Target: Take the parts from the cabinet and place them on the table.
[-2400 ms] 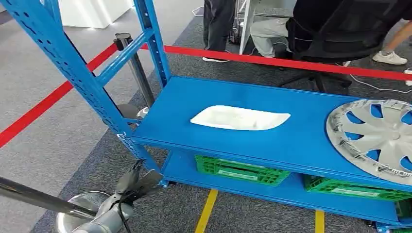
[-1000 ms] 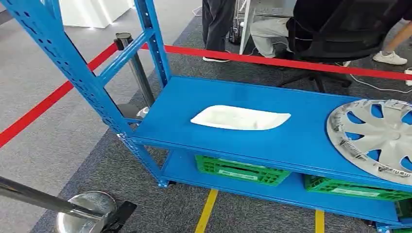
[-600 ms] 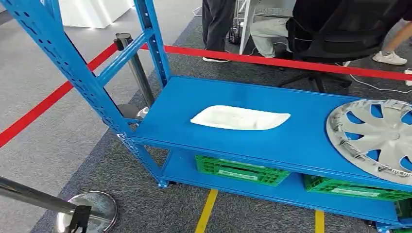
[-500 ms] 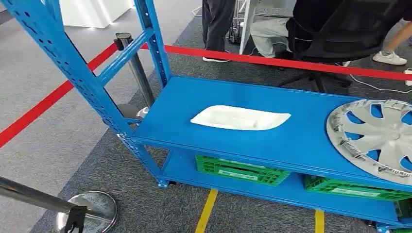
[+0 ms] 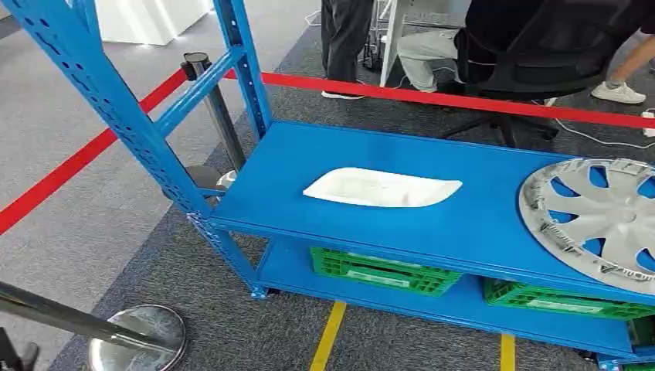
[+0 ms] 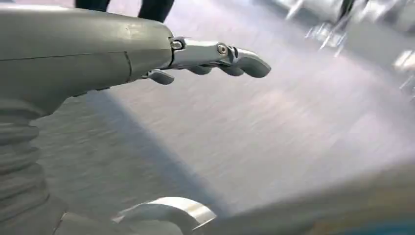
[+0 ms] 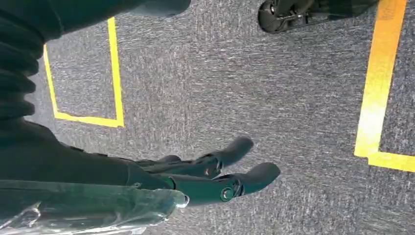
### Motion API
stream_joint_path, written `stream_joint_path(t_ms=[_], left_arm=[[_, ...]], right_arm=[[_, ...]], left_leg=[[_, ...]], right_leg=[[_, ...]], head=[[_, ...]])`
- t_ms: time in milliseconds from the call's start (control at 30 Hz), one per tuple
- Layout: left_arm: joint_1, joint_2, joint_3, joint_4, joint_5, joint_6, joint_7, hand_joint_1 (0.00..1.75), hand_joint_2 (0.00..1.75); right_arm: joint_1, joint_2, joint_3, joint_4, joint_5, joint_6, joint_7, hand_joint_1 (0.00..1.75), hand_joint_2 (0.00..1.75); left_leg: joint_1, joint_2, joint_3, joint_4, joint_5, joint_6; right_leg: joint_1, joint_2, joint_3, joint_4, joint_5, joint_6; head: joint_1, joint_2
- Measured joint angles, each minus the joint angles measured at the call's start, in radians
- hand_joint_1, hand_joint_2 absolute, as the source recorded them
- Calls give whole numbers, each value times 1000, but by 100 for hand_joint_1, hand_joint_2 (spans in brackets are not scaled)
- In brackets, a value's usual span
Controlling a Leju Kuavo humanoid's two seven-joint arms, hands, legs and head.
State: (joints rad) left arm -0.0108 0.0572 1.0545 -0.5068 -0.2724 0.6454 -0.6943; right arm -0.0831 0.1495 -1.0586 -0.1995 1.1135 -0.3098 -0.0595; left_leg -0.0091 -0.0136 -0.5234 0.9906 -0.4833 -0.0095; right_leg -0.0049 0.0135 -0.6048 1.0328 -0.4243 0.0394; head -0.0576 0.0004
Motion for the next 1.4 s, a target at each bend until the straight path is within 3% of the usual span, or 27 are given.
stream_joint_path(t_ms=[233, 467, 567, 933, 1067, 1267, 1400], left_arm=[[21, -85, 115, -446, -109, -141, -4, 0, 175], [66, -175, 129, -784, -167, -251, -8, 0, 175], [78, -206, 128, -906, -177, -269, -8, 0, 175], [122, -254, 98, -1105, -219, -310, -8, 0, 175], [147, -277, 23, -1170, -279, -295, -8, 0, 175], [162, -293, -21, -1209, -285, -289, -8, 0, 175], [197, -294, -85, -1249, -320, -225, -8, 0, 175]], right_arm=[[0, 1, 0, 0, 0, 2, 4, 0, 175], [-1, 3, -8, 0, -2, 2, 7, 0, 175], [-1, 4, -10, 0, -2, 2, 7, 0, 175], [-2, 9, -19, 0, -7, 6, 3, 0, 175], [-3, 12, -21, 0, -8, 8, 3, 0, 175], [-4, 14, -22, 0, -8, 10, 3, 0, 175], [-4, 14, -23, 0, -8, 15, -3, 0, 175]], left_leg=[[0, 0, -1, 0, 0, 0], [0, 0, -1, 0, 0, 0], [0, 0, -1, 0, 0, 0], [0, 0, 1, 0, 0, 0], [0, 0, 0, 0, 0, 0], [0, 0, 0, 0, 0, 0], [0, 0, 1, 0, 0, 0]], right_leg=[[0, 0, 1, 0, 0, 0], [0, 0, 1, 0, 0, 0], [0, 0, 1, -1, 0, 0], [0, 0, 1, -1, 0, 0], [-1, 0, 2, -1, 0, 0], [-1, 0, 2, -1, 0, 0], [0, 0, 1, -1, 0, 0]], head=[[0, 0], [0, 0], [0, 0], [0, 0], [0, 0], [0, 0], [0, 0]])
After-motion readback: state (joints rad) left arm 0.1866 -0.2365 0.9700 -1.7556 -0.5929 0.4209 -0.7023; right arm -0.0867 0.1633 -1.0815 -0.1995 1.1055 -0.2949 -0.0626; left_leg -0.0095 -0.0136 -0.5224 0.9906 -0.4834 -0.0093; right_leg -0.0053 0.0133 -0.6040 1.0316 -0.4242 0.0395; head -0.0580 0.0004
